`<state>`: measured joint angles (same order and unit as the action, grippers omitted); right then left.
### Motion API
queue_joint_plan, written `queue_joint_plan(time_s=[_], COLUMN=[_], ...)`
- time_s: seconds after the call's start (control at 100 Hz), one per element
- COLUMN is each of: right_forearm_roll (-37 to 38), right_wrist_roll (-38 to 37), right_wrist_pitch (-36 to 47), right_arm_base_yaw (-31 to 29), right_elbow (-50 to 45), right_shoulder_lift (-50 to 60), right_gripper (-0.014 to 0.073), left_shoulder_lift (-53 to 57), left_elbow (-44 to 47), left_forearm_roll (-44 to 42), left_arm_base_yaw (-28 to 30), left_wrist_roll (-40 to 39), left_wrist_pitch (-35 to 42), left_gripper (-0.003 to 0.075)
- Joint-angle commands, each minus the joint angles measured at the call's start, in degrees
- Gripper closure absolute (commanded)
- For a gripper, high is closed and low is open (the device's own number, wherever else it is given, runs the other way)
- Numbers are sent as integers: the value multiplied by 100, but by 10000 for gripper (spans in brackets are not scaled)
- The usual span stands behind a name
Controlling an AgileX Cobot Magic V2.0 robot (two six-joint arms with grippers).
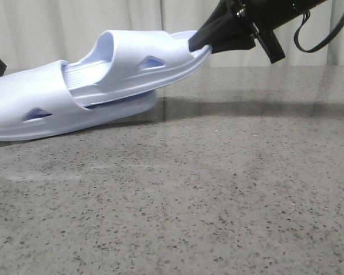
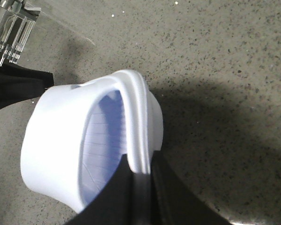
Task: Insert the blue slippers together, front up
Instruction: 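Open both grippers and raise them away from the stacked slippers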
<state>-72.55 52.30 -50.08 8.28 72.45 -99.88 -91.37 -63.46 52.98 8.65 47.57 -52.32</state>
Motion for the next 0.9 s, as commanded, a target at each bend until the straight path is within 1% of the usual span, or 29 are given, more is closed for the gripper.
queue_joint_plan(time_s=[0.0, 0.09, 0.28, 0.42, 0.54, 0.59, 0.69, 0.89], right_forearm_roll=[-246, -246, -327, -391, -515, -600, -719, -734], right_wrist_roll=[88, 88, 88, 88, 88, 88, 98, 98], right_wrist_pitch=[-152, -155, -88, 99, 199, 199, 130, -338], right_arm_base_yaw=[2, 27, 27, 27, 14, 0, -113, -509], right_elbow=[179, 179, 179, 179, 187, 187, 214, 556], right_shoulder_lift=[170, 143, 121, 121, 121, 121, 121, 121], right_gripper=[681, 666, 578, 494, 400, 380, 377, 377], left_shoulder_lift=[193, 193, 193, 205, 227, 253, 262, 280], left_elbow=[-166, -166, -175, -342, -631, -752, -993, -1239], left_forearm_roll=[340, 340, 383, 383, 383, 370, 301, 262], left_arm_base_yaw=[-27, -27, -27, -27, -27, -27, -27, -27], left_wrist_roll=[79, 186, 218, 218, 218, 218, 218, 218], left_wrist_pitch=[69, 129, 223, 226, 204, 180, 72, -40], left_gripper=[370, 370, 370, 370, 370, 370, 370, 370])
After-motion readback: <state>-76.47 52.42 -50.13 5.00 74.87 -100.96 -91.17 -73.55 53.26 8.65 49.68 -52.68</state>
